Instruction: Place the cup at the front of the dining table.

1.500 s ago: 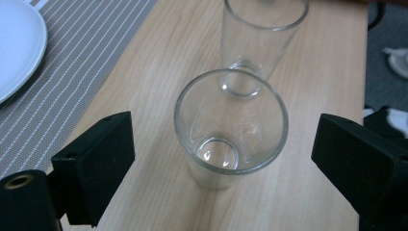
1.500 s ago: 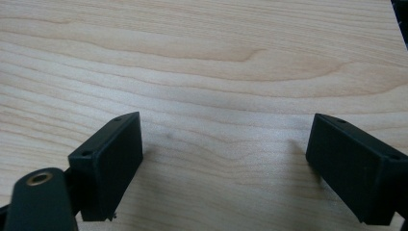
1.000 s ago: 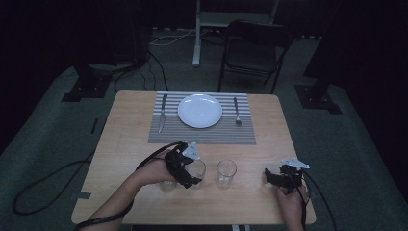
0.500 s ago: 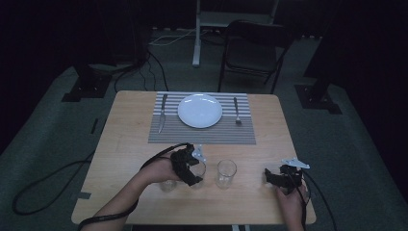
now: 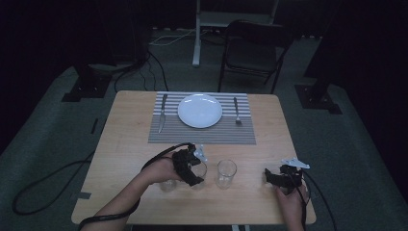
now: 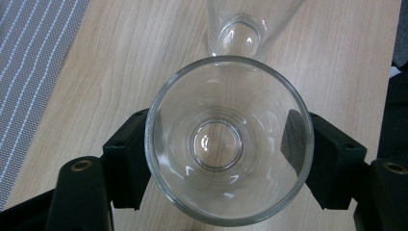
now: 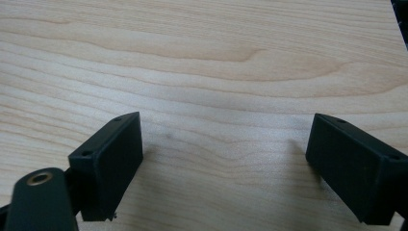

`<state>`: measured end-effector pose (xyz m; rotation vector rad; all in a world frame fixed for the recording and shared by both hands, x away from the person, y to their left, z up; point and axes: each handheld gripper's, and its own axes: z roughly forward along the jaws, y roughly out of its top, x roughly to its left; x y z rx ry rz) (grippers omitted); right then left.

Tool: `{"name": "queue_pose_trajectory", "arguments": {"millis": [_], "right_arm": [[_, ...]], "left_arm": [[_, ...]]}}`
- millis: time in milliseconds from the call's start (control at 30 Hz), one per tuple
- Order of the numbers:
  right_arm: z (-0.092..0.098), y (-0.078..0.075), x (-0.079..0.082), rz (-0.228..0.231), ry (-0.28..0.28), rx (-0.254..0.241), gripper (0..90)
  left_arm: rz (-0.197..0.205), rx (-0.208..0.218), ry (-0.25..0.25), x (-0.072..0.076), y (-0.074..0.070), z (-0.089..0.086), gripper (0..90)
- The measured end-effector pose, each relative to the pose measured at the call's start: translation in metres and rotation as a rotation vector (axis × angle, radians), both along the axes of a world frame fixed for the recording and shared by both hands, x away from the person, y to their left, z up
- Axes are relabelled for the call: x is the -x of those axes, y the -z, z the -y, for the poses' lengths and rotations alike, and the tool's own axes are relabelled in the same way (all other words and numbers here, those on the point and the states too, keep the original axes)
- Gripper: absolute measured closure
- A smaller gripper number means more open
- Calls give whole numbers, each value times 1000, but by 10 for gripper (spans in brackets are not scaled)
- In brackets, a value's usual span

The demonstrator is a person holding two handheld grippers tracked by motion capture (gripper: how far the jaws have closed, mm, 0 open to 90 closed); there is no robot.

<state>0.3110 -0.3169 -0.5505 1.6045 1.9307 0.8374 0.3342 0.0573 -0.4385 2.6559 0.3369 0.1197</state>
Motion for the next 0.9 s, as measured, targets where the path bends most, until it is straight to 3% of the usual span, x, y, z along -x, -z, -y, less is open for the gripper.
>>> {"name": "queue_pose_trajectory", "arguments": {"millis": [133, 200, 567, 900], "right_arm": [[0, 0, 0, 0, 0, 0, 124], [0, 0, 0, 0, 0, 0, 124], [0, 0, 0, 0, 1, -1, 124], [0, 0, 0, 2, -1, 1, 124]], "left_arm": [[10, 0, 2, -1, -1, 1, 293], [-3, 18, -28, -4, -3, 1, 292], [18, 10, -100, -18, -11, 0, 293], [24, 2, -138, -28, -12, -1, 293]]}}
